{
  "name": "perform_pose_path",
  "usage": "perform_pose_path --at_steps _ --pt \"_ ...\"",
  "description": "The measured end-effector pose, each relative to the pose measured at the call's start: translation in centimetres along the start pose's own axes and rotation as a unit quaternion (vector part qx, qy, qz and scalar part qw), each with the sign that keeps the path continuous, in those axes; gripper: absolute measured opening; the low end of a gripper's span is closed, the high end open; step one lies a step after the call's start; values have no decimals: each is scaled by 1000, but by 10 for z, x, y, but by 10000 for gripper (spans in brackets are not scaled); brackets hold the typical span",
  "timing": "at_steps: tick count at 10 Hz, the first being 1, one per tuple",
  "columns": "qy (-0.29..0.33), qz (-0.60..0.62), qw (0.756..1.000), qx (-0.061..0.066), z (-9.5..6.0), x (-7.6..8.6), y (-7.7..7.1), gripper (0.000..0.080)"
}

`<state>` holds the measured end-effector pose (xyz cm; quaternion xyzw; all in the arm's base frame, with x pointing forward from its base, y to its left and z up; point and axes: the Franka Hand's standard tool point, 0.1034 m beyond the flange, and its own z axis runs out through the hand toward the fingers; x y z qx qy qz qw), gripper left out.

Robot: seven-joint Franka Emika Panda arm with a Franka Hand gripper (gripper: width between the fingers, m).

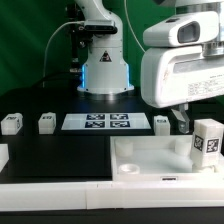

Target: Assemble one leg

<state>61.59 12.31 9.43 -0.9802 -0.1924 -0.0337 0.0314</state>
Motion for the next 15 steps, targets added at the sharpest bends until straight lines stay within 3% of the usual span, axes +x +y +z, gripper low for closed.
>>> perform_pose_path --at_steps 3,9,10,11,12,15 --pt "-5 14 1000 -3 2 -1 15 649" --pt "-7 6 1000 -2 7 -1 8 622" --pt "-7 4 1000 -2 8 -2 9 448" --pt "-8 4 1000 -2 9 -2 10 448" --pt "-8 4 1000 -2 9 -2 9 289" --pt "-8 28 1000 -1 9 -2 9 291"
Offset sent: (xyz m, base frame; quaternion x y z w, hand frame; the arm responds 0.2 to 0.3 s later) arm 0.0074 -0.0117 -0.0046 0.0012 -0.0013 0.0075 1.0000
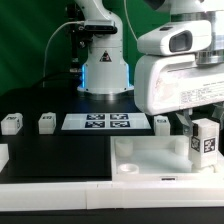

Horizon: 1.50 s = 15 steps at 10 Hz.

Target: Assemble one leg

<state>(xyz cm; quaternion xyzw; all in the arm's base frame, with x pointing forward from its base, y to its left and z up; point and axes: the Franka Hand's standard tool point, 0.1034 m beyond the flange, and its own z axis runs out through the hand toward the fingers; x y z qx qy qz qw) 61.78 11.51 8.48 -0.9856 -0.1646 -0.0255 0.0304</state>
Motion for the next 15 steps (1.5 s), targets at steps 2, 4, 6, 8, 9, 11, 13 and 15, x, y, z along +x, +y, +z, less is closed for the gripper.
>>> perform_pose_path --at_steps 2,4,6,8,9,11,13,15 --pt "0 110 994 2 0 0 0 291" --pt "0 215 977 4 0 0 0 293" --pt "1 329 944 6 1 -1 -1 293" --pt "-1 445 896 9 1 -1 -1 293" --pt "-2 495 869 12 2 -1 -1 293" --pt "-5 613 790 14 2 -1 -3 293" --pt "-9 699 715 17 3 -1 -5 293" --pt "-10 713 701 18 3 -1 -5 293"
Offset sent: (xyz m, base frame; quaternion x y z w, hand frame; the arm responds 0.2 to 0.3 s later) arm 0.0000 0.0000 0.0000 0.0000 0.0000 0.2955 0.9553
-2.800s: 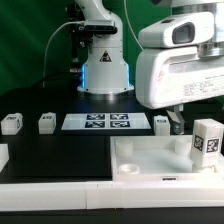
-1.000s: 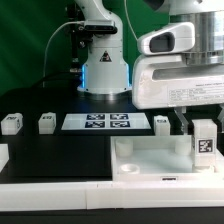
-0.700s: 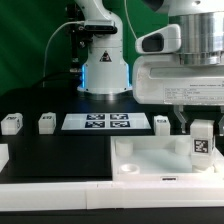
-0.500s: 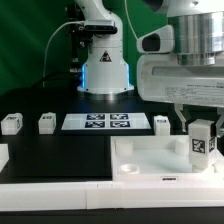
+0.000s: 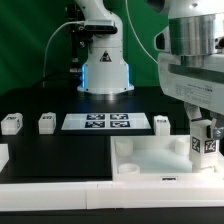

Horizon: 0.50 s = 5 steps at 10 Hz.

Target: Assemble one leg

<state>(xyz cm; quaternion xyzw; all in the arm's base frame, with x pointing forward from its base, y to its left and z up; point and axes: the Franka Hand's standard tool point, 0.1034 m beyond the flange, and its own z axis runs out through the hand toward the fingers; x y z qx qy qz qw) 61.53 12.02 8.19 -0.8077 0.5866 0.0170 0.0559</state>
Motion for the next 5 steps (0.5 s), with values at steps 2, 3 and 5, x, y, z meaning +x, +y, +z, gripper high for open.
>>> perform_pose_path --at_steps 2,3,5 --pt "-1 -4 1000 0 0 -2 0 486" --pt "-1 -40 999 0 0 -2 0 595" --pt "-2 -60 998 -1 1 -3 0 638"
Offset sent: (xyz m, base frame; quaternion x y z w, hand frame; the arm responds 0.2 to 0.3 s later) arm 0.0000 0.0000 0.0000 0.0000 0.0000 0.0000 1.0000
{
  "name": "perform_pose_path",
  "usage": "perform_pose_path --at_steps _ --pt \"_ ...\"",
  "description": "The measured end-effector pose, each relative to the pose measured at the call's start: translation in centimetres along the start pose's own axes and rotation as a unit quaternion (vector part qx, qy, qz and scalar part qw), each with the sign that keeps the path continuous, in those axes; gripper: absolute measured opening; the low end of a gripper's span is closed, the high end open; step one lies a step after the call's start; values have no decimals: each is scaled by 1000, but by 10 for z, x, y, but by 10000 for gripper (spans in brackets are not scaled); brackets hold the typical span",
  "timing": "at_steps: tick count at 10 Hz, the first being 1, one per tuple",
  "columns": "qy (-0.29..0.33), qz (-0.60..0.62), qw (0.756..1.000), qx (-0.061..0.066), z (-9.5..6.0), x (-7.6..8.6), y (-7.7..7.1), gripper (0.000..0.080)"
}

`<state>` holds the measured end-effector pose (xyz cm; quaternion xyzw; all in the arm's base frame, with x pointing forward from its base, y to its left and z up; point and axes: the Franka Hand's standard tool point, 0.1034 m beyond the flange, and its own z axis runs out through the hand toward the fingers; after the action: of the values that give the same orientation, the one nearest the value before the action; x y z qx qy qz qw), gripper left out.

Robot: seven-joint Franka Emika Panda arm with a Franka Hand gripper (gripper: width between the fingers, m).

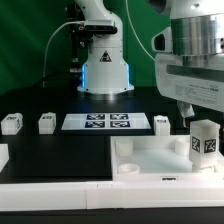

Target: Assemble one leg

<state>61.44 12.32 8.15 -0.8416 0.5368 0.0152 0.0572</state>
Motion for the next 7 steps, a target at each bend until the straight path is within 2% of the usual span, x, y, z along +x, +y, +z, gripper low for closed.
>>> perform_pose_path --at_steps 2,4,7 --pt "-1 -147 989 -3 1 0 1 646" --pt "-2 -258 966 -4 2 -1 2 649" --pt "-2 -433 901 -5 3 -1 2 649"
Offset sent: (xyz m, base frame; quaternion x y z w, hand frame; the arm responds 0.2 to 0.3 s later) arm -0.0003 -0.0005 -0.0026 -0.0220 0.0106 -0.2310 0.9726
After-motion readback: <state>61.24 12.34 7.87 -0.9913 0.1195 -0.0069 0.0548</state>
